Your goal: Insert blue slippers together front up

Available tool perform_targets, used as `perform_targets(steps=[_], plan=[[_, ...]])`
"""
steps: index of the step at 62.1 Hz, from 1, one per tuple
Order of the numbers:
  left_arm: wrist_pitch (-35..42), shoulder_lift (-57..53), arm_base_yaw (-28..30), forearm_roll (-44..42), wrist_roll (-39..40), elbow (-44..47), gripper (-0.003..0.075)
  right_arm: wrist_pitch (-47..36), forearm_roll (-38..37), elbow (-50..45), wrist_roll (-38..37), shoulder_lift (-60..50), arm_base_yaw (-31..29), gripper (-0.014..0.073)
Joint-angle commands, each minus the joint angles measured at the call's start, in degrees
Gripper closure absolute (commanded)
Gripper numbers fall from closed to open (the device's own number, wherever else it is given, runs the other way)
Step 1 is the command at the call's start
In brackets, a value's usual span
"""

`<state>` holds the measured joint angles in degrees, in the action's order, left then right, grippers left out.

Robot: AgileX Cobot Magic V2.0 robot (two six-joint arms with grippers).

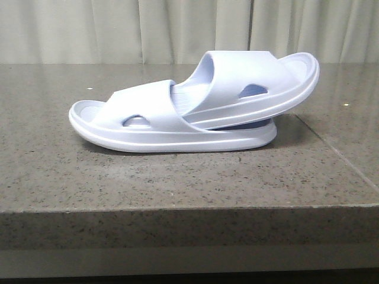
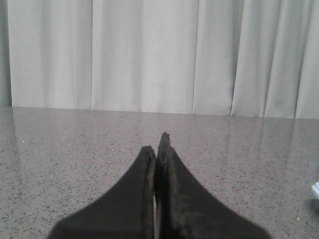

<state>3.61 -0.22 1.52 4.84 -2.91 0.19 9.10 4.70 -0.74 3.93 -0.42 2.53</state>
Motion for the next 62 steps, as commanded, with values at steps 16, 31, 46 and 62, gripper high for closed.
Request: perform_targets(steps=[16,31,46,62], plan=[[4.2,-0.9,-0.4,0.5,0.0,0.4,0.0741,-7.1,-0.6,-0.4,0.1,-1.2,-0.3,0.0662],[4.2,-0.9,-0.4,0.5,0.0,0.4,0.0741,-7.2,-0.6,-0.4,0.1,-1.2,-0.3,0.0662],[4.2,-0.9,-0.4,0.5,0.0,0.4,0.0741,-12.4,0.2,-0.4,0.1,-1.2,-0.3,0.0662],[4.2,-0.9,-0.4,0.5,0.0,0.4,0.0741,-12.5,0.2,-0.4,0.1,-1.2,-0.3,0.0662]])
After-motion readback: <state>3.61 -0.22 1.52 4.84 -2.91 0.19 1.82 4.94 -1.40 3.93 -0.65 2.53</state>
